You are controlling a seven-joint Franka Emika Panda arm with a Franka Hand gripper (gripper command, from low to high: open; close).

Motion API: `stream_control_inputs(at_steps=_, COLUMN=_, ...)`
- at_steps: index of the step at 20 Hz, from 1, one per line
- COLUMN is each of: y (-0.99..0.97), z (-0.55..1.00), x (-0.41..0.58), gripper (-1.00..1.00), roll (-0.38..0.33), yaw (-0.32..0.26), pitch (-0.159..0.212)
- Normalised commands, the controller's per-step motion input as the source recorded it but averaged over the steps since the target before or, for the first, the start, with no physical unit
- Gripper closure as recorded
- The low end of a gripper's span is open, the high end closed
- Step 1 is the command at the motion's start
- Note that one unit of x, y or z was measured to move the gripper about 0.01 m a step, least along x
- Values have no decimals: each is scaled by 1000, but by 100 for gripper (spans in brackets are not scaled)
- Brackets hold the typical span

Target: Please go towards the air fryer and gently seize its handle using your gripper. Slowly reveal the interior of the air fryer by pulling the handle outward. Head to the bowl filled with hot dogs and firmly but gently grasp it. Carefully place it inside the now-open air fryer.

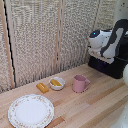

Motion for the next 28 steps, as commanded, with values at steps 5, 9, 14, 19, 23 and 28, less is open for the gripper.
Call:
stream_control_inputs(at_steps=5, y=-91, z=268, x=-31, gripper=100, roll=262, yaw=37, pitch=173)
stream_control_inputs(at_steps=9, y=286, z=100, x=8, gripper=100, roll=333, yaw=1, pitch=135)
stream_control_inputs(at_steps=14, y=698, z=147, x=43, gripper=100, roll=260, yaw=-9, pitch=91)
stream_control_inputs(at_steps=19, y=823, z=43, x=0, gripper=100, roll=157, yaw=-12, pitch=45)
stream_control_inputs(at_steps=23, y=928, z=-2, x=-104, gripper=100, roll=74, yaw=0, pitch=-1)
stream_control_inputs(at_steps=28, y=1000, z=-91, x=-171, gripper=100, roll=0, yaw=0, pitch=-69)
